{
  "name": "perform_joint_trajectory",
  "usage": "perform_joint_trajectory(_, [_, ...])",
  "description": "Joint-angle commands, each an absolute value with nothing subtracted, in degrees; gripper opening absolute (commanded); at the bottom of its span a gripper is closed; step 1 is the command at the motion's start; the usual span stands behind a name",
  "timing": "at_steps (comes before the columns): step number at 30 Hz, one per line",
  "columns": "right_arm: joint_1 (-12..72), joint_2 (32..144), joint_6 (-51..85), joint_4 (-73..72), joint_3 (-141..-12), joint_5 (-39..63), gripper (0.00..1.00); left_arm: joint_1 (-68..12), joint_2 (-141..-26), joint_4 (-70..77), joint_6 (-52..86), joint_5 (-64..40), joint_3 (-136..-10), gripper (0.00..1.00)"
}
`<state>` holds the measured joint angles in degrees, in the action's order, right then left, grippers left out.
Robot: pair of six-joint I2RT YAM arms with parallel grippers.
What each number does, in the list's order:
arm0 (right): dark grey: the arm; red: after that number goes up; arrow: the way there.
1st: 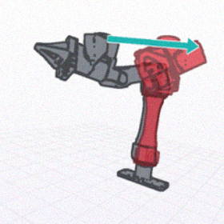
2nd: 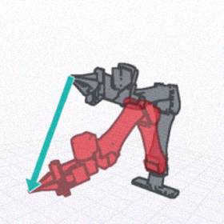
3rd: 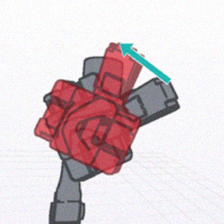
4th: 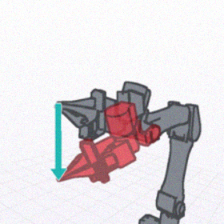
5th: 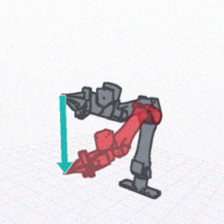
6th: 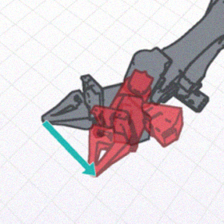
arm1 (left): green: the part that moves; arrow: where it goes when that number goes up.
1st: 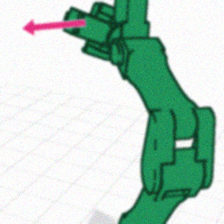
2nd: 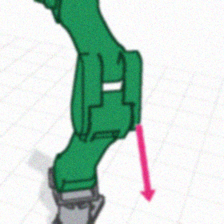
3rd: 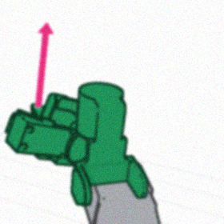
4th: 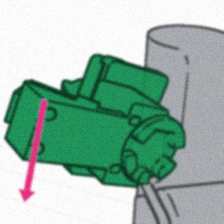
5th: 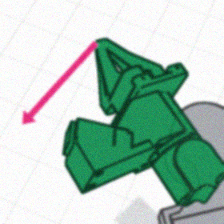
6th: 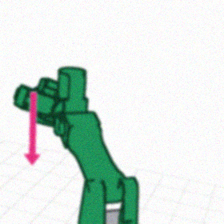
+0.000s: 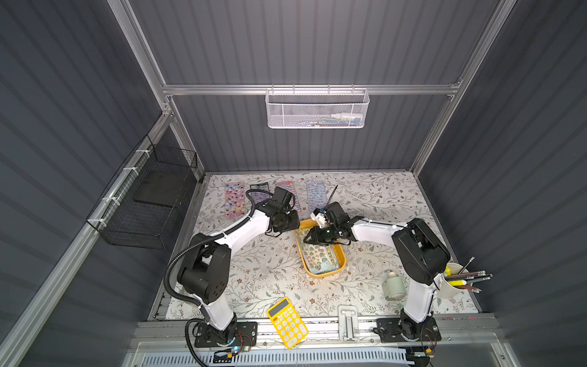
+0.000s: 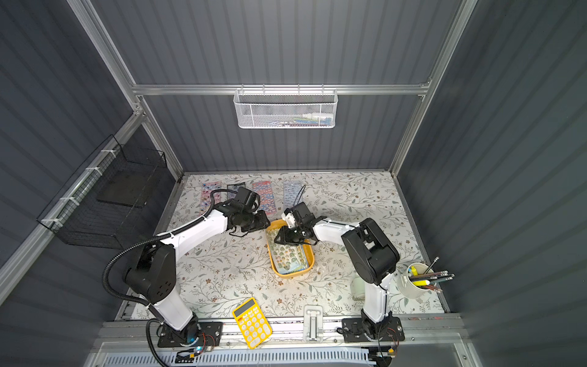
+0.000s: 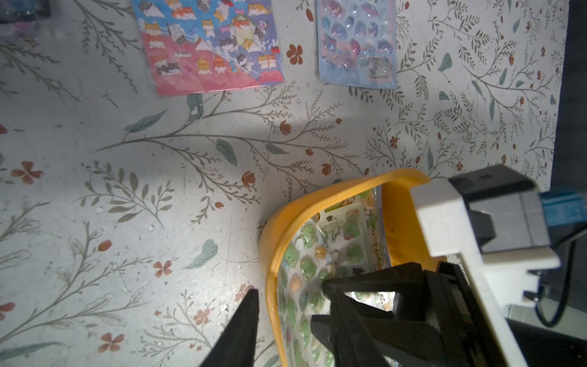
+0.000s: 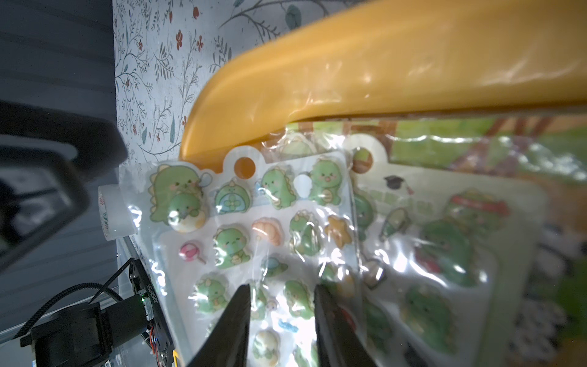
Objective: Take the stickers out of the storage box
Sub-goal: Pick up the sticker from the storage box.
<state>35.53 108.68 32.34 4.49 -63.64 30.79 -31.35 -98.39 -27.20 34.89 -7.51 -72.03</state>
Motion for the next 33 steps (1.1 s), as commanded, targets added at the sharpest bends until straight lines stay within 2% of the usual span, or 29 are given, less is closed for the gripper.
perform_joint_trajectory(1, [35.52,109.86,32.69,6.76,-62.93,29.44,0.37,-32.23,-99.62,-28.78,34.97,-8.26,-71.74,0.35])
perform_joint_trajectory(3, [35.53,109.86,32.71,6.65,-62.84,29.36,0.37,-32.73,-100.01,-28.56,35.2,-8.61,-71.71,0.31])
perform_joint_trajectory(8, [35.53,110.07,32.77,6.72,-62.92,29.42,0.37,-33.22,-100.27,-28.58,35.52,-8.48,-72.28,0.01])
perform_joint_trajectory(16, [35.55,108.32,31.86,7.6,-62.94,27.71,0.4,-33.22,-100.45,-31.4,33.83,-7.01,-75.86,0.0])
perform_joint_trajectory(26, [33.2,93.81,25.43,13.59,-62.72,19.88,0.46,-32.4,-96.87,-29.85,27.78,-7.76,-80.33,0.0])
perform_joint_trajectory(30, [28.88,86.68,26.43,8.59,-58.47,24.22,0.55,-29.97,-95.03,-28.04,24.9,-11.79,-83.6,0.0])
perform_joint_trajectory(33, [25.15,83.76,28.04,6.57,-56.7,28.84,0.56,-27.6,-94.02,-26.16,23.64,-14.94,-83.87,0.0])
